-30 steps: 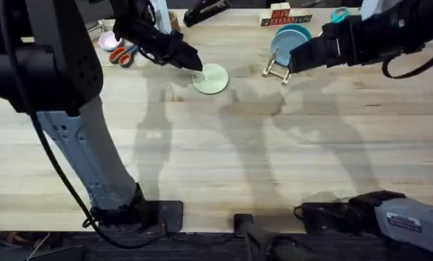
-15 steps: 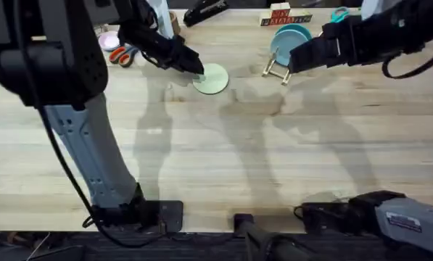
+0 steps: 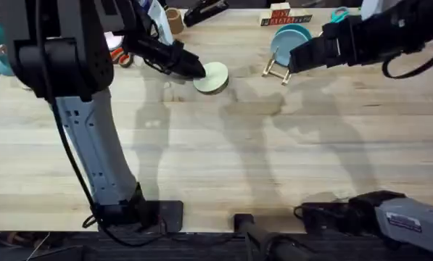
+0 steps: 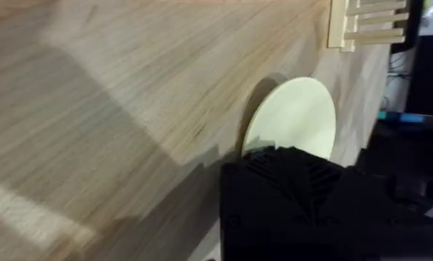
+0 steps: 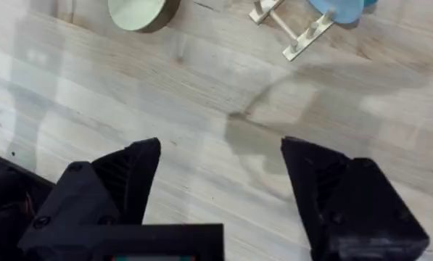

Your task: Pick up the plates from the table one by one and place each into a slot on the dish rack.

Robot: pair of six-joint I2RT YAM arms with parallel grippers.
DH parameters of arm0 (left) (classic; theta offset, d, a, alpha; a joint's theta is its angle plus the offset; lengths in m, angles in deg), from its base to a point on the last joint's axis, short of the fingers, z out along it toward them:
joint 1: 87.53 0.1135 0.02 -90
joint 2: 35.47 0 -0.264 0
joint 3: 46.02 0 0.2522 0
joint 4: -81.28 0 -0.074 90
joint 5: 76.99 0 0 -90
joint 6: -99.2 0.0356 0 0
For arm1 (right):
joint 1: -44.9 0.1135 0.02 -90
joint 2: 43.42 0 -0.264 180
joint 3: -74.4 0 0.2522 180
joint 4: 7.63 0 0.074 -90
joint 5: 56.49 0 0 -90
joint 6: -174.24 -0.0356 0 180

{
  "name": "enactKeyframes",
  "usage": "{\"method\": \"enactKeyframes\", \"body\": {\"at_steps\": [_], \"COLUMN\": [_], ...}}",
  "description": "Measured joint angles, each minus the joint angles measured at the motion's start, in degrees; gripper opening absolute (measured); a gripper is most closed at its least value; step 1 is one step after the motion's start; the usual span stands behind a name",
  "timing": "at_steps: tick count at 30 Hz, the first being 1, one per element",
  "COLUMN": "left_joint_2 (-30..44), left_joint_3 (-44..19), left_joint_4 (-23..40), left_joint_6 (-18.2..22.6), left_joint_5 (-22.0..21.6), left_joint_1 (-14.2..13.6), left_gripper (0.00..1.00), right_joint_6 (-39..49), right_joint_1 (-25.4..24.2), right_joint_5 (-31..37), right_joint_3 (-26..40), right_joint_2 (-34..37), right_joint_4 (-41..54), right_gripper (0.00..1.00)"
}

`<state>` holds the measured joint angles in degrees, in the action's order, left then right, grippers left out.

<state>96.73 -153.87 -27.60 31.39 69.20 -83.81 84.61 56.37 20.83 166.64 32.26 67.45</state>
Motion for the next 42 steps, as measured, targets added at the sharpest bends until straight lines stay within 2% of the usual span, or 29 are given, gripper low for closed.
{"method": "enactKeyframes", "body": {"at_steps": [11,18,23,30,42], "left_joint_2": [0.50,0.50,0.50,0.50,0.50], "left_joint_3": [-0.15,-0.15,-0.15,-0.15,-0.15], "left_joint_4": [0.25,0.25,0.25,0.25,0.20], "left_joint_6": [-0.01,-0.01,-0.01,-0.01,0.05], "left_joint_5": [1.19,1.19,1.19,1.19,1.19], "left_joint_1": [0.07,0.07,0.07,0.07,0.07], "left_gripper": [0.038,0.039,0.040,0.039,0.038], "right_joint_6": [-0.49,-6.62,-12.46,-22.02,-37.98], "right_joint_1": [0.00,0.07,1.88,8.06,14.51], "right_joint_5": [0.01,-1.66,-4.86,-4.59,-3.18], "right_joint_3": [0.00,-0.01,-0.02,-0.62,-12.19], "right_joint_2": [-0.02,0.00,1.46,5.77,6.14], "right_joint_4": [0.00,-0.86,-5.83,-11.93,-31.20], "right_gripper": [0.995,0.996,0.995,0.995,0.996]}}
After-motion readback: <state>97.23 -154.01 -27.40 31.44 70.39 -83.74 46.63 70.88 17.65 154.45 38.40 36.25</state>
